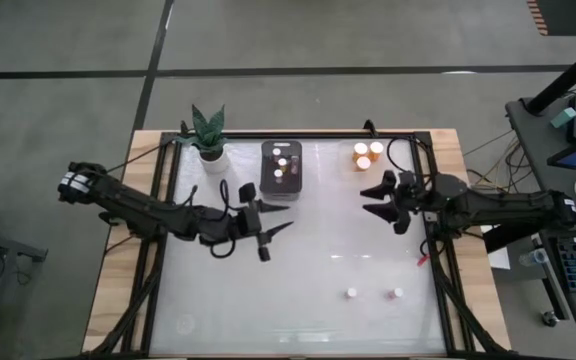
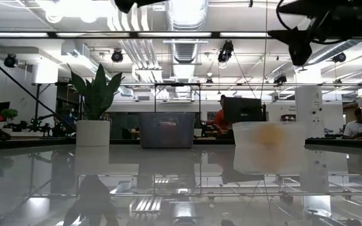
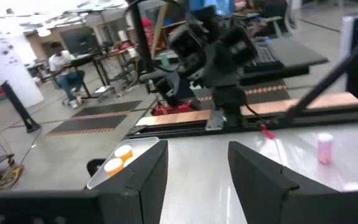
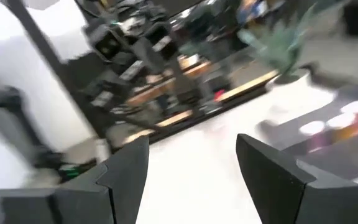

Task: Pick and place medicine bottles into bin by pill shape (circle, oval)
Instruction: Put the small pink pill bottle into the black bin

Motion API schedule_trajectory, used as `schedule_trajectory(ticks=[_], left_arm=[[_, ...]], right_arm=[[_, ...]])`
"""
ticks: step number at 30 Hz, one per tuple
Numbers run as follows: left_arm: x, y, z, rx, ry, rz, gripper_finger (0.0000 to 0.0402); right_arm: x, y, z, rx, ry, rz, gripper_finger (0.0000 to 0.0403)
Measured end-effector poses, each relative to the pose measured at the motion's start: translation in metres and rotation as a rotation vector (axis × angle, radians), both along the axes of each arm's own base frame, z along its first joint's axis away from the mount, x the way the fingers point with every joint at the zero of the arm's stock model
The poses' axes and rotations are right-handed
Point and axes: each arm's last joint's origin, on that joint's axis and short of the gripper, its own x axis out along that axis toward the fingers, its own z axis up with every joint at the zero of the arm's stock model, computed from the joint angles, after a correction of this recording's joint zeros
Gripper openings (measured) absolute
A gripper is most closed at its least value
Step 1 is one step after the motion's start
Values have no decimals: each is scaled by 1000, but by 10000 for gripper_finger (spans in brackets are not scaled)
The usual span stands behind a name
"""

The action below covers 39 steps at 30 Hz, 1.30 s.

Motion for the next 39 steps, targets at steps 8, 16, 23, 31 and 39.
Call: schedule_trajectory(ticks=[8,16,23,31,39], left_arm=[[-3,-4,-3,25,52,-16,153],[-3,-5,-6,33,77,-19,153],[-3,-5,-6,24,74,-20,153],[-3,-5,-6,21,71,-20,153],[-3,-5,-6,21,70,-20,153]], right_arm=[[4,11,15,207,33,187,233],[22,37,28,298,106,329,233],[45,67,26,385,276,427,233],[58,90,21,332,791,231,233],[57,108,29,265,1166,3,233]])
